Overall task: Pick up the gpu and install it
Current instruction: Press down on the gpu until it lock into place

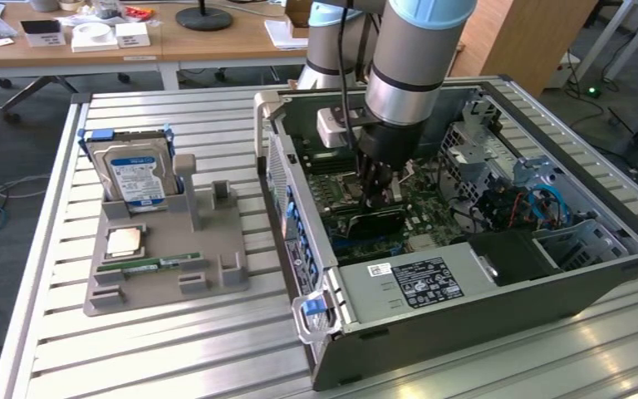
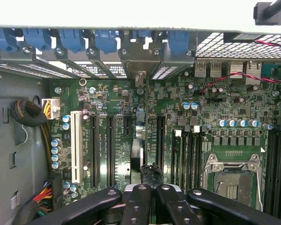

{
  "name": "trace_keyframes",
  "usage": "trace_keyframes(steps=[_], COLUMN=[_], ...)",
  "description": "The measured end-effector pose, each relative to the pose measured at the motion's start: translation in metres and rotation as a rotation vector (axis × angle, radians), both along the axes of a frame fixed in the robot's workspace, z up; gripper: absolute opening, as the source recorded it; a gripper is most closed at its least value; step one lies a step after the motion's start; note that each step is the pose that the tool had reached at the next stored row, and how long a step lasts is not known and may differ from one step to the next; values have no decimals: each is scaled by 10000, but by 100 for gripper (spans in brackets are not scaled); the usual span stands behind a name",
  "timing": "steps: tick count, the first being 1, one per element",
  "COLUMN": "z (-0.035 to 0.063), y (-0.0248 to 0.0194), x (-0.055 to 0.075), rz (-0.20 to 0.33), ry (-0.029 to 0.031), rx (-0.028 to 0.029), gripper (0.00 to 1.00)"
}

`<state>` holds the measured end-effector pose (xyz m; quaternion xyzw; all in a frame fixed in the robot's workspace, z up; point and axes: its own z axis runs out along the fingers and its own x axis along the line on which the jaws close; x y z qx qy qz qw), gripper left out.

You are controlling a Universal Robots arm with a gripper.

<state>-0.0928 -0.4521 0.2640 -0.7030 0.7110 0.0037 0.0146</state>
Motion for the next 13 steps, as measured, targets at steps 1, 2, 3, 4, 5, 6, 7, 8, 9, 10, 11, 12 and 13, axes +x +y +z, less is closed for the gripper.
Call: trace_keyframes(steps=[1, 2, 3, 4, 5, 6, 7, 8, 9, 10, 11, 12, 13], z=[-2, -3, -3, -4, -5, -5, -5, -5, -8, -9, -9, -9, -10], y=[0, 0, 0, 0, 0, 0, 0, 0, 1, 0, 0, 0, 0], x=[0, 0, 0, 0, 0, 0, 0, 0, 0, 0, 0, 0, 0], rz=[0, 0, 0, 0, 0, 0, 0, 0, 0, 0, 0, 0, 0], ry=[1, 1, 1, 1, 0, 0, 0, 0, -1, -1, 0, 0, 0], rx=[-1, -1, -1, 0, 2, 2, 2, 1, 2, 2, 2, 2, 2], gripper=[11, 11, 11, 11, 11, 11, 11, 11, 11, 11, 11, 11, 11])
